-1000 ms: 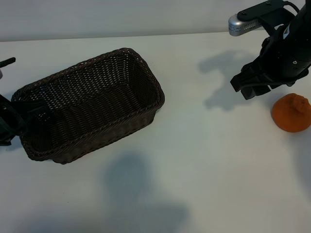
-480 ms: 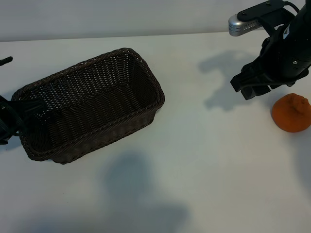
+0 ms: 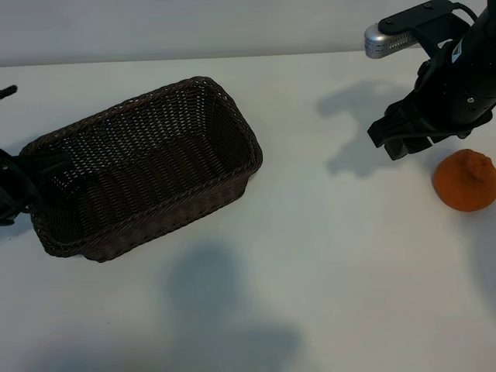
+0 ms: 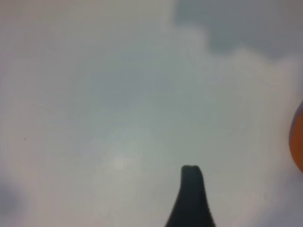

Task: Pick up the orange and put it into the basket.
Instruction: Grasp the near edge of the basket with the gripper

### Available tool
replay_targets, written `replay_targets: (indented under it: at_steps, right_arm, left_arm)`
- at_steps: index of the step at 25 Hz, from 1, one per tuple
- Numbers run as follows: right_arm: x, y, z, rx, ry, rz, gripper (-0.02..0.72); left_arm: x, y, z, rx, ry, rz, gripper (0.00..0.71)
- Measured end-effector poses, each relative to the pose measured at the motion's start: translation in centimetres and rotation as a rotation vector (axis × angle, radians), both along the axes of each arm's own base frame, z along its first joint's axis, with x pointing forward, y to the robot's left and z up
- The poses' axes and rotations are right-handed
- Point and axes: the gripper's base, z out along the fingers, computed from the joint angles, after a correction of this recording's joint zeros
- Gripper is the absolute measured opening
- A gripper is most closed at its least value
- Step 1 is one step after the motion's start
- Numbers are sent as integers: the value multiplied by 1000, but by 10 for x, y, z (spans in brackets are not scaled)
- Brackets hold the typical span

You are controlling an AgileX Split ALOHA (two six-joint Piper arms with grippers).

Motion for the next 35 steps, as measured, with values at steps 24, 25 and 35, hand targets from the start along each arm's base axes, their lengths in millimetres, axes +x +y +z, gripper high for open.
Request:
replay_targets:
  at_steps: [24, 25, 35]
  right_arm:
    - [0, 0, 0, 1, -1, 2, 535]
    - [0, 0, 0, 1, -1, 2, 535]
    - [0, 0, 0, 1, -1, 2, 535]
  left_arm:
    - [29, 1, -50, -81, 45, 0, 543]
    - [29, 1, -53, -83, 58, -4, 543]
    - [33, -1, -68, -91, 93, -27, 541]
